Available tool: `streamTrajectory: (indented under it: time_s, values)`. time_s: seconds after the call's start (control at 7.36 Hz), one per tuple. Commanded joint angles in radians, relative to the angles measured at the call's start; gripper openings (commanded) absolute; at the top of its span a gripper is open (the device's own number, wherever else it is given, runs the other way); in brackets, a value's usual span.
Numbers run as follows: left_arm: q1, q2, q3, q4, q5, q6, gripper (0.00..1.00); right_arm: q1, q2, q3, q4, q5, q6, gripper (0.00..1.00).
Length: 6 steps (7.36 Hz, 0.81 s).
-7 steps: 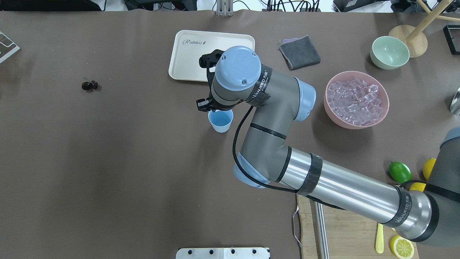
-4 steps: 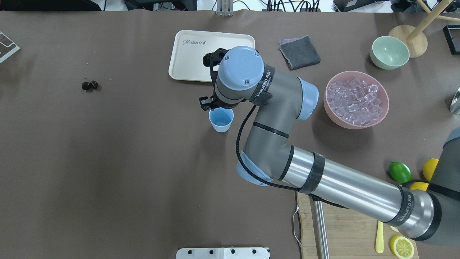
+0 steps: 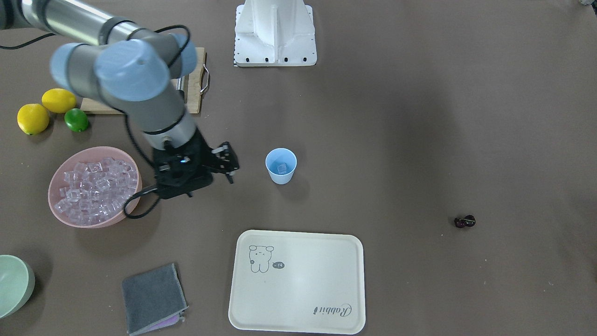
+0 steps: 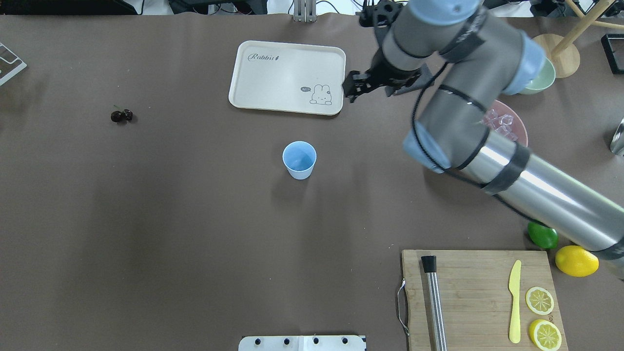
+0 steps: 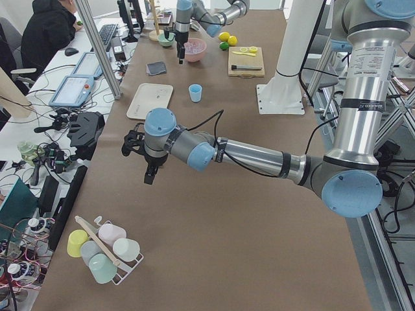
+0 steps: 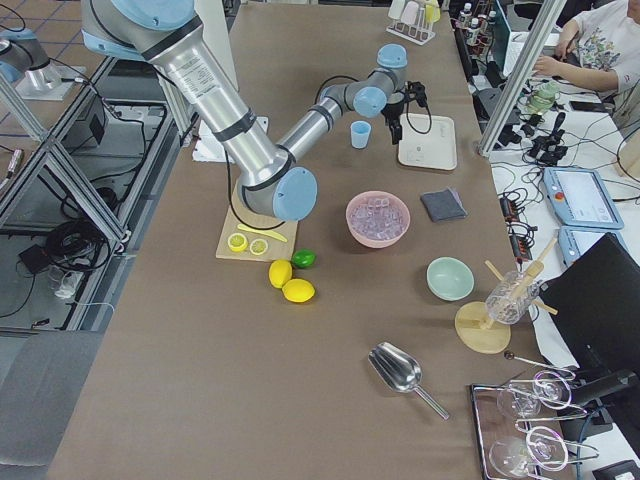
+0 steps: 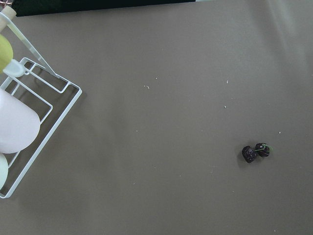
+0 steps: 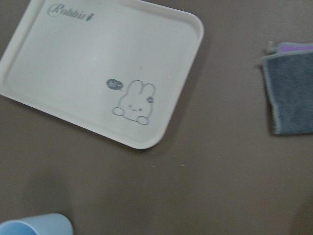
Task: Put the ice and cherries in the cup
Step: 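Move the right gripper back over the pink ice bowl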
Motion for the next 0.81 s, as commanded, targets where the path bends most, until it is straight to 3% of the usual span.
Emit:
streamTrajectory:
  time_s: [0.0, 0.14, 0.27, 0.68]
  values:
    - [0.000, 0.002, -0.012, 0.000, 0.000, -0.003, 0.98, 0.175, -0.220, 0.066, 0.006, 0.172, -0.254, 0.90]
    - [0.000, -0.004, -0.006, 0.000, 0.000, 0.001, 0.98, 0.213, -0.304, 0.065, 0.006, 0.173, -0.401, 0.90]
    - [0.000, -0.004, -0.004, 0.000, 0.000, 0.000, 0.98, 0.215, -0.358, 0.076, 0.009, 0.136, -0.428, 0.90]
    - [0.000, -0.006, -0.009, -0.001, 0.000, -0.002, 0.98, 0.146, -0.360, 0.075, 0.026, 0.095, -0.413, 0.87]
